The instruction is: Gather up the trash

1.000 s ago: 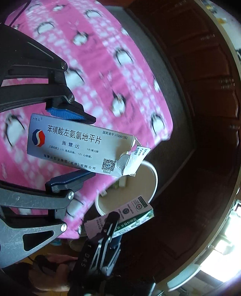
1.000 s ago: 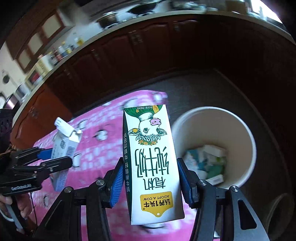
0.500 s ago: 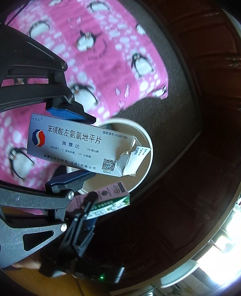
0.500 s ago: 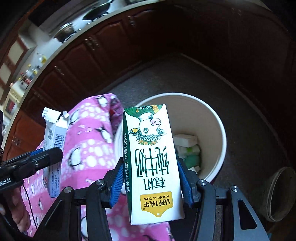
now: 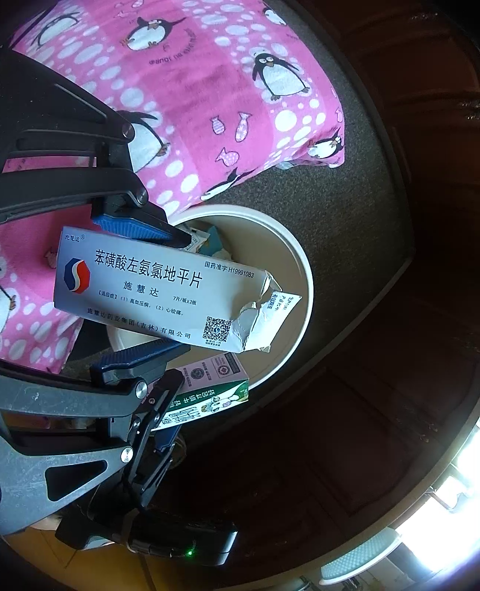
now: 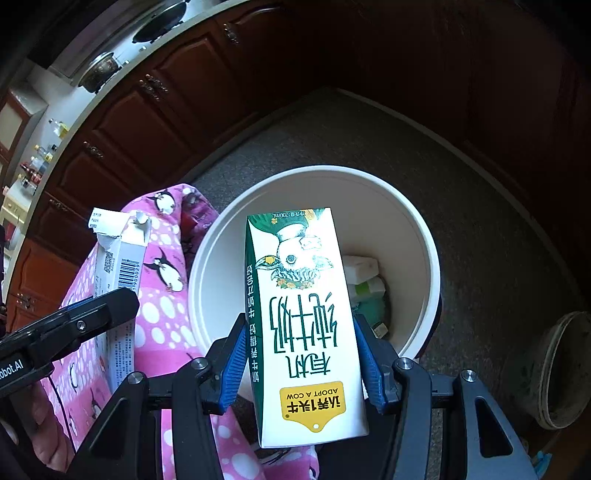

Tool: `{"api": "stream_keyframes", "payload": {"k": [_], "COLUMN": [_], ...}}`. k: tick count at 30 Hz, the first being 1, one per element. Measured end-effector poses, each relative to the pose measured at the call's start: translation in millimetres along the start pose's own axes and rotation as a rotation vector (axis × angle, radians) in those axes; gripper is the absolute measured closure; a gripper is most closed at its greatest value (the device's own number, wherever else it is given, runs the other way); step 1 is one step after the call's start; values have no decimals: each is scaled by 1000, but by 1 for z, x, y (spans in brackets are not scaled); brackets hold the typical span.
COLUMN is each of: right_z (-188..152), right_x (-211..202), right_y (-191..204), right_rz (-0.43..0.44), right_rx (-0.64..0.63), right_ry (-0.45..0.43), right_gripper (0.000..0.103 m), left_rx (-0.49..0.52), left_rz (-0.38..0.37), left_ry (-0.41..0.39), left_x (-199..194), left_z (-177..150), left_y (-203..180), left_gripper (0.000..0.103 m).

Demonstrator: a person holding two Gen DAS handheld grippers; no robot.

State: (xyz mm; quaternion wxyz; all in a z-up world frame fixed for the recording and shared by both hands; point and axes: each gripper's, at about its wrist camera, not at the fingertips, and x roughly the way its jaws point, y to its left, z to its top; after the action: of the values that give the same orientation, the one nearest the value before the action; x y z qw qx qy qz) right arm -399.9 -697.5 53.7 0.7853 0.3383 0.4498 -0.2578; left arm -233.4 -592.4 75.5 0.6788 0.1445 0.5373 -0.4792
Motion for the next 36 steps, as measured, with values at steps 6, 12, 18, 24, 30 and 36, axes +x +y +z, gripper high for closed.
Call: {"api": "stream_keyframes", "payload": {"k": [6, 12, 18, 24, 30, 36], "right_z": [1, -2, -9, -24, -38, -51], "right_x": [7, 4, -5, -25, -52, -81], "right_y": [-2, -3, 0, 15, 36, 55], "right_rz": [5, -10, -9, -17, -53, -67], "right_rx": [35, 43, 52, 17, -25, -51], "right_ry": [-8, -26, -31, -84, -170, -244], "right_gripper": [50, 42, 40, 37, 32, 28], "left_rx": [-35, -58, -43, 9, 34, 59], "left_rz": [-28, -61, -44, 31, 95, 128], "left_ry": [-7, -18, -38, -115, -203, -289], "left_x": [2, 1, -12, -37, -71, -106], "left_z": [0, -3, -14, -34, -53, -73], "left_y": [-1, 10, 13, 13, 14, 9], "left_gripper": [54, 33, 29, 29, 29, 29]}}
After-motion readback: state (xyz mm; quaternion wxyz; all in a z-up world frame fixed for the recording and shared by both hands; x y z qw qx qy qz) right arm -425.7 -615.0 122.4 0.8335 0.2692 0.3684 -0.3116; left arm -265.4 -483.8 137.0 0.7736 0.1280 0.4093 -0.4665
